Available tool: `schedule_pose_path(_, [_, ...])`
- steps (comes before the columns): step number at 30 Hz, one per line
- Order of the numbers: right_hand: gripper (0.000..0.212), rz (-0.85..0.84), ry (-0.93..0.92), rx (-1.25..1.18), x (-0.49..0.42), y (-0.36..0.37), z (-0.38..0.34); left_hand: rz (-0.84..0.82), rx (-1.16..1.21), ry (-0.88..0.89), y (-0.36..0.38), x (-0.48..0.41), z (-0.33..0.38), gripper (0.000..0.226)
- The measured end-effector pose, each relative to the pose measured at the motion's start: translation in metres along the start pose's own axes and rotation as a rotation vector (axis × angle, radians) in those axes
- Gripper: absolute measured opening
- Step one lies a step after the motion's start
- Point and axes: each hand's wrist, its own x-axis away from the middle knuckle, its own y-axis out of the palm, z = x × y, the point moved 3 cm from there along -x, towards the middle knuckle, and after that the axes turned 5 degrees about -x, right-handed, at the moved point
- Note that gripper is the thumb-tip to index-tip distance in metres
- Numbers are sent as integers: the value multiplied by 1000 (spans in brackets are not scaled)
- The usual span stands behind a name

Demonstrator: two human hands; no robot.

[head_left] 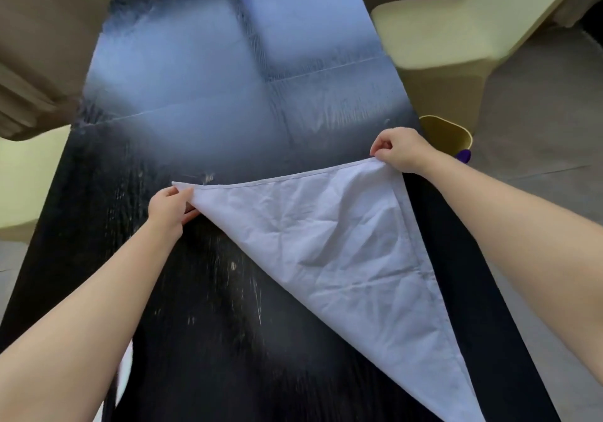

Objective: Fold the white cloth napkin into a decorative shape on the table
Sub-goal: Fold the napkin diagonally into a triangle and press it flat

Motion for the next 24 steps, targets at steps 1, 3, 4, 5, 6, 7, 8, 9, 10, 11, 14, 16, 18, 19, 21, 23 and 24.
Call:
schedule_pose_path(1, [18, -10, -18, 11, -1, -3, 0, -7, 8, 8, -1, 0, 1, 16])
schedule_pose_path(3, [19, -10, -66, 72, -3, -9, 2, -17, 27, 27, -2, -2, 3, 13])
schedule_pose_path(4, [18, -8, -85, 103, -4, -11, 4, -20, 39, 35, -1, -4, 3, 8])
schedule_pose_path(5, [17, -2, -101, 124, -4, -13, 5, -20, 51, 45, 0, -5, 6, 4])
schedule_pose_path(6, [17, 9, -112, 138, -4, -14, 7, -20, 55, 50, 2, -8, 7, 4])
schedule_pose_path(7, [17, 20, -118, 143, -4, -14, 8, -16, 52, 56, 4, -12, 9, 4])
schedule_pose_path(8, [17, 36, -122, 138, -3, -13, 8, -5, 37, 63, 5, -17, 12, 10])
schedule_pose_path(9, [18, 50, -121, 125, -3, -11, 8, 5, 20, 65, 6, -22, 16, 16])
schedule_pose_path(10, [19, 62, -119, 108, -2, -9, 7, 16, 8, 71, 6, -29, 19, 16])
schedule_pose_path(11, [19, 69, -116, 89, -2, -6, 5, 24, -2, 83, 7, -36, 24, 10])
schedule_pose_path(14, [19, 55, -121, 46, -4, 6, -1, 86, -16, 134, 0, -57, 48, 18])
schedule_pose_path(16, [18, 69, -116, 39, -10, 15, -6, 164, 31, 148, -8, -72, 67, 20])
schedule_pose_path(18, [15, 107, -92, 35, -16, 23, -11, 242, 111, 113, -13, -77, 79, 19])
schedule_pose_path(19, [15, 128, -71, 38, -19, 26, -14, 282, 45, 106, -14, -71, 81, 23])
schedule_pose_path(21, [16, 175, -20, 49, -21, 32, -18, 321, -381, 243, -5, -38, 74, 42])
schedule_pose_path(23, [17, 224, 15, 61, -21, 35, -19, 156, -670, 539, 24, 22, 45, 50])
schedule_pose_path(24, [18, 263, 30, 83, -19, 35, -20, 24, -746, 675, 43, 59, 22, 50])
